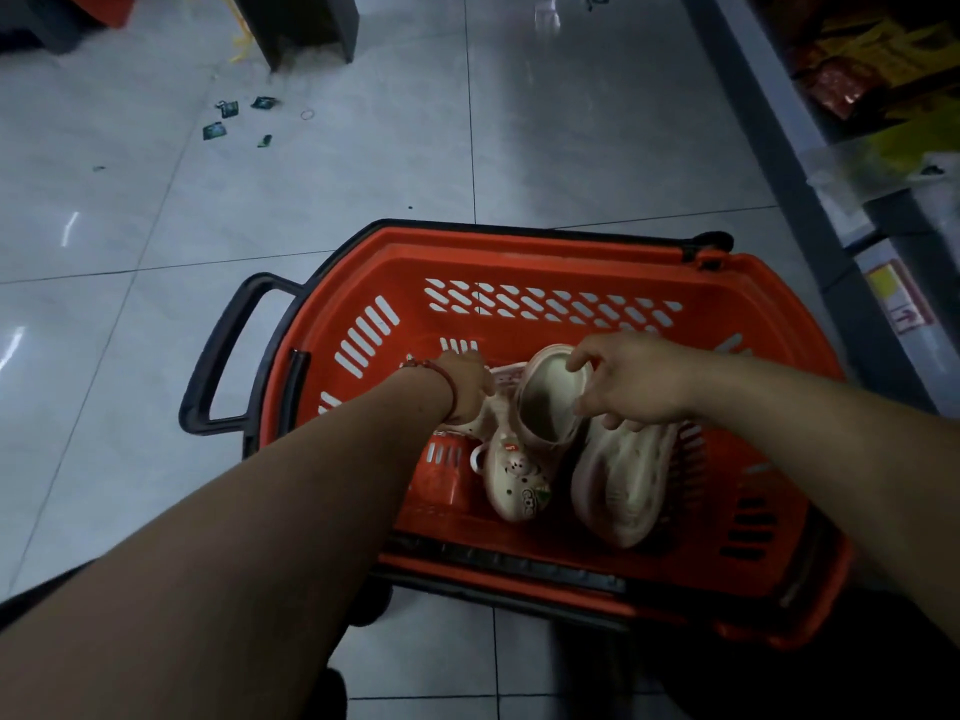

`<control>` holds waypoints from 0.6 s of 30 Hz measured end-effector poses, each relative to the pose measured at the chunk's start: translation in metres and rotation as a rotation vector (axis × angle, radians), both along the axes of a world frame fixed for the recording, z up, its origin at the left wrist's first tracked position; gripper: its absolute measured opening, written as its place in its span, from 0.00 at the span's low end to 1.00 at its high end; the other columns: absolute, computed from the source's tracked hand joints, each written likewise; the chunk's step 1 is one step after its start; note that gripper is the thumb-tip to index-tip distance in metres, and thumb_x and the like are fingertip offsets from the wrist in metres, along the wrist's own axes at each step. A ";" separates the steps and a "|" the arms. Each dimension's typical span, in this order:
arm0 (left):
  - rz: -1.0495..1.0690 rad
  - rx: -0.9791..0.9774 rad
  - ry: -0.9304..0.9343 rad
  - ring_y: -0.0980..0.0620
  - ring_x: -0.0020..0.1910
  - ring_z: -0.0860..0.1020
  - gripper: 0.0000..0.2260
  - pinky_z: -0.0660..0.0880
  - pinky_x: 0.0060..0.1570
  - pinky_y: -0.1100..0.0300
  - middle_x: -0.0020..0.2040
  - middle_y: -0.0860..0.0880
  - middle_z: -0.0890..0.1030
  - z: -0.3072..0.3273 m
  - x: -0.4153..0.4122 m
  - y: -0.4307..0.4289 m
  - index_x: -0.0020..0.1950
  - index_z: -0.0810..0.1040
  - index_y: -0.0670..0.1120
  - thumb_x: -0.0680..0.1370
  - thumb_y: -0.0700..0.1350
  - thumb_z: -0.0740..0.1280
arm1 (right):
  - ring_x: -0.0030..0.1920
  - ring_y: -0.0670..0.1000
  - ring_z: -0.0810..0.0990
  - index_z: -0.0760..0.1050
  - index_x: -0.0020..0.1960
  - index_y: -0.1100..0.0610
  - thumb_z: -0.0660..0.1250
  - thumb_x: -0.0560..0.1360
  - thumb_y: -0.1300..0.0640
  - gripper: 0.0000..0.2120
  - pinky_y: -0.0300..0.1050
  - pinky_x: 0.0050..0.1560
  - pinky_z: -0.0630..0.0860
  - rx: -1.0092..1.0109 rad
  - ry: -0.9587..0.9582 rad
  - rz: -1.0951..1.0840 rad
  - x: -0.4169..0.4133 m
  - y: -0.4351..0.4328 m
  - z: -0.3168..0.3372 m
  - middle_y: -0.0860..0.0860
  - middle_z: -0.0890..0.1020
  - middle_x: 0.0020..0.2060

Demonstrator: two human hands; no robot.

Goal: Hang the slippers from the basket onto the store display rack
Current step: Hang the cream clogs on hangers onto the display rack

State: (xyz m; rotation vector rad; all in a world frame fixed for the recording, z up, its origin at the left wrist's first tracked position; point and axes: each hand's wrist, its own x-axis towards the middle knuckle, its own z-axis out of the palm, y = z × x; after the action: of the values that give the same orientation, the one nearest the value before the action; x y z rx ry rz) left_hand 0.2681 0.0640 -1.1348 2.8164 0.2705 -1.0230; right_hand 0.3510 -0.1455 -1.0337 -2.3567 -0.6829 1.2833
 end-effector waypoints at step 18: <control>0.007 -0.081 -0.660 0.49 0.47 0.80 0.12 0.78 0.49 0.49 0.46 0.51 0.84 0.137 -0.042 0.011 0.41 0.82 0.52 0.74 0.35 0.67 | 0.48 0.63 0.85 0.69 0.69 0.60 0.54 0.82 0.66 0.17 0.62 0.52 0.82 0.046 0.024 -0.197 -0.011 0.012 0.037 0.64 0.80 0.57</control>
State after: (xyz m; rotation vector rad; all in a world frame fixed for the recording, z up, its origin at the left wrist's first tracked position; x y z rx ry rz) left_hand 0.2262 0.0749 -0.9977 2.8753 0.1538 -0.0618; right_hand 0.3404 -0.1331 -0.9970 -2.3020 -0.4545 1.1952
